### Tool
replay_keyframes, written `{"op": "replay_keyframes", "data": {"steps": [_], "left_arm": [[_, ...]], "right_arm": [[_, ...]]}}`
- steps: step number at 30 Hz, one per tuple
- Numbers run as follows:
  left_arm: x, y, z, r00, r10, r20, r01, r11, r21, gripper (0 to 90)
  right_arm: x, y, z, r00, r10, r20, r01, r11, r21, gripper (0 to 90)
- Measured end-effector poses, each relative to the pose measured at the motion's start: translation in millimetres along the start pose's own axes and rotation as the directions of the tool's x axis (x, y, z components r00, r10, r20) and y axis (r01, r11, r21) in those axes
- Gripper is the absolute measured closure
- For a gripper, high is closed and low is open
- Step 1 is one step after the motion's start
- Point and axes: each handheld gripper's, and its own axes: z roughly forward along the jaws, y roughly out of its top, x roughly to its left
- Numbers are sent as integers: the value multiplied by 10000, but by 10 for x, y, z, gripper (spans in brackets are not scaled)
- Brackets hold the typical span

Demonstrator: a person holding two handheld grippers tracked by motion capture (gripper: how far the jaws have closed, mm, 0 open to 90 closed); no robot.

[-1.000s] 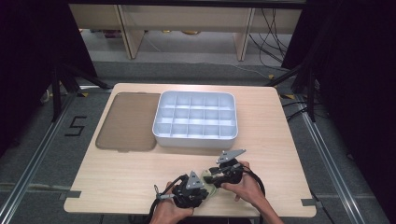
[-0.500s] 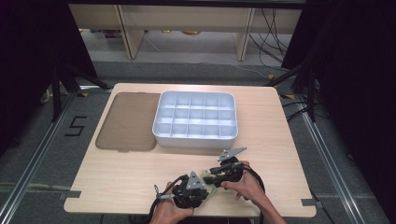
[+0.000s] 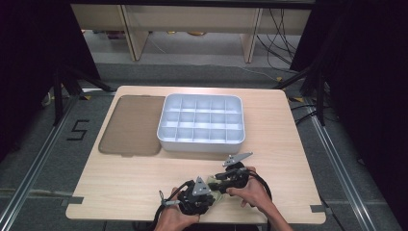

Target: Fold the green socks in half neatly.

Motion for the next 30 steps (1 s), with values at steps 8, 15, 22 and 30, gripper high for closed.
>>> {"op": "replay_keyframes", "data": {"steps": [8,15,22,30], "left_arm": [[-4,-2,-16,9993,348,-101,-346,9993,154,810],[2,-22,-54,9993,-6,361,10,9999,-123,710],[47,-146,-354,9937,-1012,486,1038,9932,-536,505],[184,-346,-598,9888,-1489,126,1494,9865,-671,435]], "right_arm": [[71,8,39,9999,-149,51,149,9999,75,594],[49,-10,43,9995,175,-252,-175,9998,1,665],[45,-20,45,9991,196,-370,-200,9998,-100,701],[49,-22,44,9991,228,-364,-234,9996,-155,708]]}}
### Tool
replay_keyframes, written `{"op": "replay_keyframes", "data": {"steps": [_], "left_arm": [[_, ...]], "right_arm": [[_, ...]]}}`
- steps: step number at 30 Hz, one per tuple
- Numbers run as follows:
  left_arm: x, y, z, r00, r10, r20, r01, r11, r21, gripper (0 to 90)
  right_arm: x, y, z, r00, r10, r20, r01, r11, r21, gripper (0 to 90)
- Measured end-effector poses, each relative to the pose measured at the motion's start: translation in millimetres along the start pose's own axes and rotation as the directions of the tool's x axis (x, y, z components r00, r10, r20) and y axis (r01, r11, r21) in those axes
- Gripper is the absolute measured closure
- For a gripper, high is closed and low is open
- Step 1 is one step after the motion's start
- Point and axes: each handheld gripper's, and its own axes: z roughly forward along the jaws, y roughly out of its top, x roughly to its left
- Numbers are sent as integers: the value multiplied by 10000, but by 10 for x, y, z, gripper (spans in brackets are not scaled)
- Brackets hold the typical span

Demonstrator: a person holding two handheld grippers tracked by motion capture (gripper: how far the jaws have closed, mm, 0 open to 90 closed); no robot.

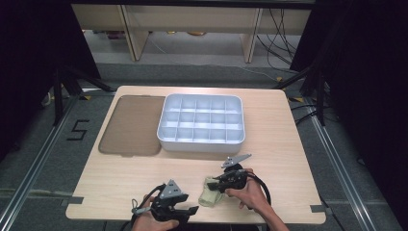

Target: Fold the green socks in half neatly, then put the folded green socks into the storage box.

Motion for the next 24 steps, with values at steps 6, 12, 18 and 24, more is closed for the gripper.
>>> {"op": "replay_keyframes", "data": {"steps": [6,12,18,24], "left_arm": [[195,-176,-153,9983,-174,-547,183,9997,153,396],[355,-339,-263,9894,-805,-1208,813,9967,18,373],[414,-332,-325,9849,-349,-1698,366,9993,68,340],[544,-354,-295,9816,-315,-1884,381,9988,314,282]], "right_arm": [[2,-3,-1,10000,-18,44,19,10000,-48,710],[1,-7,1,10000,-74,-35,74,9999,-79,721],[48,-5,-1,9997,-195,135,197,9997,-160,740],[63,9,-37,9985,-517,156,521,9983,-279,753]]}}
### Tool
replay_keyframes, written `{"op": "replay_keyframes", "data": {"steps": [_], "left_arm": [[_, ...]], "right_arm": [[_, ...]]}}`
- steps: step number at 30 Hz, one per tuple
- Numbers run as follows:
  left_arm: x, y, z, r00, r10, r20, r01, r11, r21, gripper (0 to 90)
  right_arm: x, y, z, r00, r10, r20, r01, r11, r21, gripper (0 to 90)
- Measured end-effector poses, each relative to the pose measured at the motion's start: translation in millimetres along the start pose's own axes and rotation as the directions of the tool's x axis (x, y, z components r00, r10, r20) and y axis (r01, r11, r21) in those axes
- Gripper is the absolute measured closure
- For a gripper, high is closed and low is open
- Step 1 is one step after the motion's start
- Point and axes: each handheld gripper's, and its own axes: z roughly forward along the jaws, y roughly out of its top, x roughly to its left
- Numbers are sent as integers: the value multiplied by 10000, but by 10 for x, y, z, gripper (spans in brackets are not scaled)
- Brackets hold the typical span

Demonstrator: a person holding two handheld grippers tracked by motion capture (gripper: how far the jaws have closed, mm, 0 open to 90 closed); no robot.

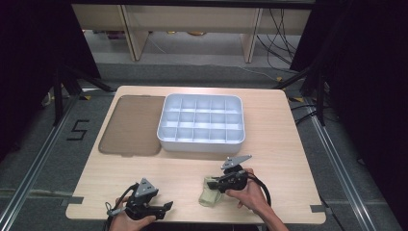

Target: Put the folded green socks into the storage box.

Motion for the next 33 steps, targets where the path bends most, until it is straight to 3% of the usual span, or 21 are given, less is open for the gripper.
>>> {"op": "replay_keyframes", "data": {"steps": [7,8,9,10,11,19,24,27,28,31,33], "left_arm": [[86,-7,-38,9996,-37,-291,33,9999,-143,279],[94,-8,-29,9997,-66,-234,63,9999,-131,270],[94,-8,-29,9997,-66,-234,63,9999,-131,255],[88,-6,-26,9995,-120,-295,118,9999,-87,248],[84,-5,-27,9995,-133,-298,130,9999,-99,247],[84,-2,-38,9993,-196,-329,190,9996,-200,217],[81,2,-37,9991,-182,-379,176,9997,-156,216],[75,1,-29,9993,-195,-323,191,9997,-129,216],[77,3,-39,9995,-29,-328,34,9999,145,216],[64,2,-30,9992,-165,-352,164,9999,-25,216],[71,3,-33,9993,-8,-375,9,10000,18,216]], "right_arm": [[65,33,-93,10000,-79,-1,79,9992,-387,759],[102,63,-144,9978,-599,295,615,9965,-566,760],[102,63,-144,9978,-599,295,615,9965,-566,760],[99,96,-193,9938,-990,512,1027,9918,-764,760],[97,107,-214,9928,-1056,563,1103,9900,-874,760],[79,171,-376,9920,-986,786,1087,9846,-1366,760],[38,229,-507,9845,-1291,1188,1480,9747,-1674,760],[41,245,-550,9854,-1146,1256,1351,9763,-1692,760],[24,265,-590,9826,-1259,1367,1490,9733,-1745,760],[-4,283,-626,9779,-1342,1603,1634,9690,-1851,760],[-15,293,-653,9781,-1242,1672,1562,9684,-1944,759]]}}
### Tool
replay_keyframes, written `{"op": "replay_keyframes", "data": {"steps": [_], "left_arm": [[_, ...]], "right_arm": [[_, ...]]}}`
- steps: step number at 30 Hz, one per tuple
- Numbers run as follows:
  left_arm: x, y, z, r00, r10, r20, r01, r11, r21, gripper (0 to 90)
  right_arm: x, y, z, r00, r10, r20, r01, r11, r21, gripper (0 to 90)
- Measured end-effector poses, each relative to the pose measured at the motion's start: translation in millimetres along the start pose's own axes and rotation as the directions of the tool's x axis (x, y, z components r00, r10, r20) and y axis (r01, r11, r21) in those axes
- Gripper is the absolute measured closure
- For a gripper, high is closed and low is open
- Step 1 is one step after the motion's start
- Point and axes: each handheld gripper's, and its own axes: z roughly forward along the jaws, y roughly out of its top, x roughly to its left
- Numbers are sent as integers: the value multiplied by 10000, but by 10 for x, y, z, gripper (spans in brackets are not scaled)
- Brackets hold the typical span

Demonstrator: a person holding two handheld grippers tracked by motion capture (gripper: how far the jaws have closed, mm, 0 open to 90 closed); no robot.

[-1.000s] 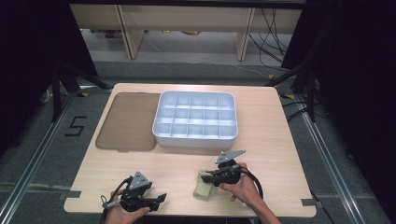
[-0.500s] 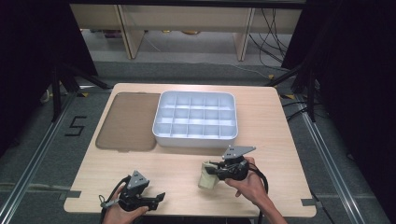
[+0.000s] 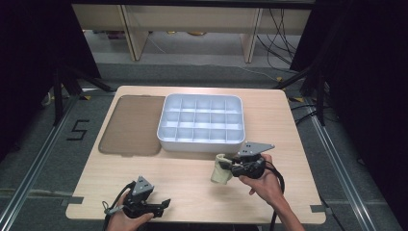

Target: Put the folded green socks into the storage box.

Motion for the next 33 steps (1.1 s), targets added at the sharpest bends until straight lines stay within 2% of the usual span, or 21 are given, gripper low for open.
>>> {"op": "replay_keyframes", "data": {"steps": [4,5,6,7,8,9,11,12,13,14,15,16,17,21,22,23,26,27,30,32,33], "left_arm": [[0,-1,1,10000,51,-38,-51,10000,3,216],[-2,-4,4,10000,29,-8,-29,10000,54,216],[9,0,-9,9997,256,-58,-254,9994,253,215],[-25,-3,13,9999,-127,-32,126,9998,-123,215],[-19,3,4,10000,57,-45,-57,10000,-73,215],[-20,4,2,10000,71,-36,-71,10000,-59,215],[4,11,-15,9989,463,-94,-462,9987,194,215],[4,11,-15,9989,463,-94,-462,9987,194,215],[-14,9,1,9998,201,-53,-201,9998,-12,215],[-14,9,1,9998,201,-53,-201,9998,-12,215],[-17,8,6,9999,145,-28,-146,9999,-87,215],[-6,12,-4,9996,286,-72,-286,9996,59,215],[3,13,-16,9992,379,-82,-378,9991,192,215],[3,15,-21,9993,379,-42,-378,9990,220,215],[5,13,-21,9993,374,-47,-374,9992,139,215],[-17,9,-6,9999,100,-67,-101,9998,-155,215],[-23,9,-2,10000,24,-93,-26,9997,-223,215],[14,14,-28,9990,445,-84,-443,9988,197,215],[3,10,-23,9994,336,-97,-334,9993,135,215],[-16,10,-10,9999,88,-107,-90,9998,-148,215],[-9,18,-23,9998,175,-98,-176,9998,-115,215]], "right_arm": [[-43,29,-50,9998,87,160,-86,9999,-78,759],[-62,40,-66,9997,-54,249,58,9999,-156,759],[-88,54,-78,9997,-127,190,130,9999,-106,759],[-93,59,-84,9998,-80,175,83,9999,-135,759],[-119,71,-106,9993,-23,386,30,9998,-178,759],[-140,78,-120,9988,-33,483,43,9998,-218,759],[-162,90,-134,9984,14,560,4,9995,-329,759],[-162,90,-134,9984,14,560,4,9995,-329,759],[-203,106,-158,9984,5,562,9,9997,-258,759],[-203,106,-158,9984,5,562,9,9997,-258,759],[-215,111,-170,9973,-54,733,80,9993,-356,759],[-222,124,-197,9970,147,757,-126,9995,-289,759],[-246,129,-199,9955,-4,945,46,9990,-445,759],[-291,151,-219,9937,-171,1104,214,9991,-378,759],[-298,161,-217,9928,-26,1198,79,9990,-437,759],[-312,170,-220,9929,-107,1183,165,9987,-474,759],[-325,189,-231,9926,-138,1202,197,9987,-478,759],[-319,206,-241,9920,67,1260,12,9980,-624,759],[-332,231,-265,9930,95,1180,-33,9986,-529,759],[-354,251,-284,9913,-70,1317,147,9982,-578,759],[-348,259,-304,9907,110,1359,-28,9982,-604,759]]}}
